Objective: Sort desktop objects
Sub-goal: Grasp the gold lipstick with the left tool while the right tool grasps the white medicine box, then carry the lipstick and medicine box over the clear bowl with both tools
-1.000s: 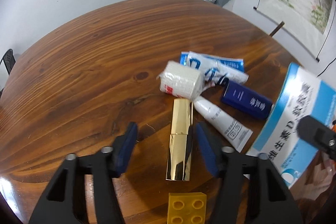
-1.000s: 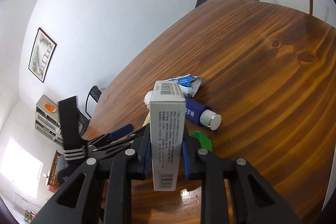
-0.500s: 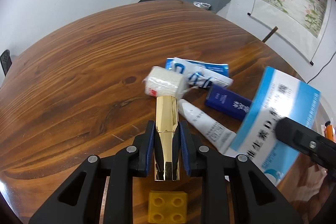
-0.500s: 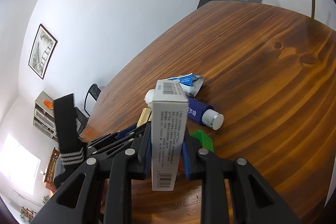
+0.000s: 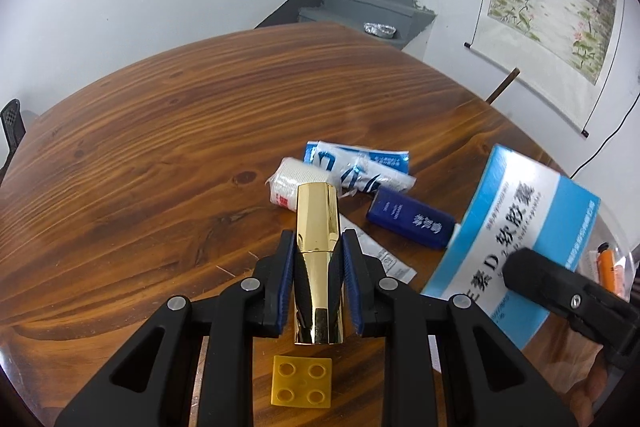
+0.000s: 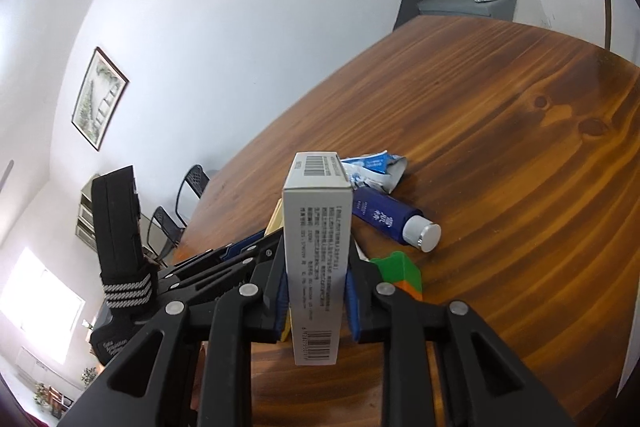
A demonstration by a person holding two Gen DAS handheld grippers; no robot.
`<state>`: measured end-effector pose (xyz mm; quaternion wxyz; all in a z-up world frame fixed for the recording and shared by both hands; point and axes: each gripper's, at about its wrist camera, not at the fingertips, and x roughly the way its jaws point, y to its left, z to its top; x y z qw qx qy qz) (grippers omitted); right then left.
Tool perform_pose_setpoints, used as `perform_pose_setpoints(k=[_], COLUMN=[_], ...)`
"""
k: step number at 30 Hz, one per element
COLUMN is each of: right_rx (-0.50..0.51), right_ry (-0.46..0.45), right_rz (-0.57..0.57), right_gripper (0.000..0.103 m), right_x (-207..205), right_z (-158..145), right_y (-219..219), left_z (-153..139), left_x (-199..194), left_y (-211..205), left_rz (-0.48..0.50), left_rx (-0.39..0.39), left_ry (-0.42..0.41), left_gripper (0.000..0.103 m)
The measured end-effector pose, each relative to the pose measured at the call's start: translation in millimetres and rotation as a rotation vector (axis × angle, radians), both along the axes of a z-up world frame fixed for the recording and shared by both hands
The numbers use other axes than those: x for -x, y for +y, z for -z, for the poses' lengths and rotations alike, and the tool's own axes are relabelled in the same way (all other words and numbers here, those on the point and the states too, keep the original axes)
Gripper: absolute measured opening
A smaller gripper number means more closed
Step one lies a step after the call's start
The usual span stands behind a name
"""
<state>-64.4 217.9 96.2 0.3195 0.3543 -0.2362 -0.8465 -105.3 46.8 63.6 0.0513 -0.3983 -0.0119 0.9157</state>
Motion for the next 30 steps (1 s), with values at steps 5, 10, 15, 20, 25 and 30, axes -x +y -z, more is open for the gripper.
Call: perform_pose_setpoints(k=[5,10,15,20,25,30], right_rx=[-0.009,-0.043,-0.043,-0.022,0.021,0.090], right_ry=[0.008,0.046,0.069,0.085,0.107,0.067], right_rz=[0.035,0.112,0.200,0.283,0.395,0.526], right_gripper=[0.025,0.025,0.025,0.025,0.025,0.025], right_x=[-16,-41,-62,-75,-94,-100], right_z=[-6,-24,-35,-44,-49,-33], right_y=[10,36,73,108,158,216], left_z=[-9,-18,-21,-25,-26,-31], left_x=[-9,-19,-32,-46,-52,-52], left_y=[14,29,54,80,111,152], left_rz=[0.035,0.073,0.128,0.186,0.223,0.280], left_rx=[-0.005,-0.008,-0.011,-0.024,-0.034,-0.023], left_ry=[0.020,0.051,0.060,0.059,0.047,0.043], left_gripper=[0.025,0.025,0.025,0.025,0.025,0.025])
